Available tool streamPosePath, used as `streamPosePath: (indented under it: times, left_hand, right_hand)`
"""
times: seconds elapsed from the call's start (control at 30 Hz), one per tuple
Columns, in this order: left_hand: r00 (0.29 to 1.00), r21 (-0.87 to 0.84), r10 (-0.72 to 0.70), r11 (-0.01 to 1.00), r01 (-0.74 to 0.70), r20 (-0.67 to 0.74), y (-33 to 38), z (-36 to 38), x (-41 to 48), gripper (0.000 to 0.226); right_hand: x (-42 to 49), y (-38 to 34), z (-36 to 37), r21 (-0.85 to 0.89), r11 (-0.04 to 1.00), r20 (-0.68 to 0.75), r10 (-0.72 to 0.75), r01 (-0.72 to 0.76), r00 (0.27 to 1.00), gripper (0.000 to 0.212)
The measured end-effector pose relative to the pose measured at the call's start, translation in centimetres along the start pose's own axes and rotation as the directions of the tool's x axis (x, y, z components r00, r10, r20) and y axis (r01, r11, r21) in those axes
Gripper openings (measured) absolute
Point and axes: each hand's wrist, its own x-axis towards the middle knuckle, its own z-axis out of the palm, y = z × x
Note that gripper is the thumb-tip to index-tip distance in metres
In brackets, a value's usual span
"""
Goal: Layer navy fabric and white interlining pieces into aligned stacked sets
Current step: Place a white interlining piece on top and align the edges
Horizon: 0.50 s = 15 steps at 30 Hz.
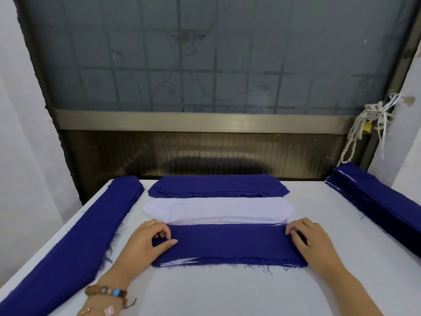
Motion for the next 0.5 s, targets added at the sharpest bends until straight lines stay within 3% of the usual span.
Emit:
streamPosePath:
  times: [0.07, 0.27, 0.4, 0.5]
  left_hand:
    - [1.0, 0.006, -0.016, 1.0, 0.016, 0.005, -0.2, 0.1, 0.0, 0.017]
    - [0.998, 0.064, -0.045, 0.997, 0.042, 0.034, -0.1, 0.2, 0.1, 0.02]
    - [0.983, 0.178, -0.122, 0.979, 0.096, 0.138, 0.5, 0.0, 0.9, 0.027]
    - [0.943, 0.258, -0.187, 0.959, 0.115, 0.275, 1.4, -0.9, 2.4, 0.028]
  right_hand:
    - [-0.2, -0.4, -0.1, 0.001, 1.0, 0.01, -0.011, 0.011, 1.0, 0.013]
    - [-0.3, -1.0, -0.3, -0.092, 0.996, 0.04, -0.005, 0.009, 0.999, 0.011]
    - [0.1, -1.1, -0.4, -0.163, 0.986, 0.066, -0.02, 0.03, 0.998, 0.006]
    - [1.1, -1.4, -0.7, -0.255, 0.966, 0.078, -0.018, 0.037, 0.997, 0.026]
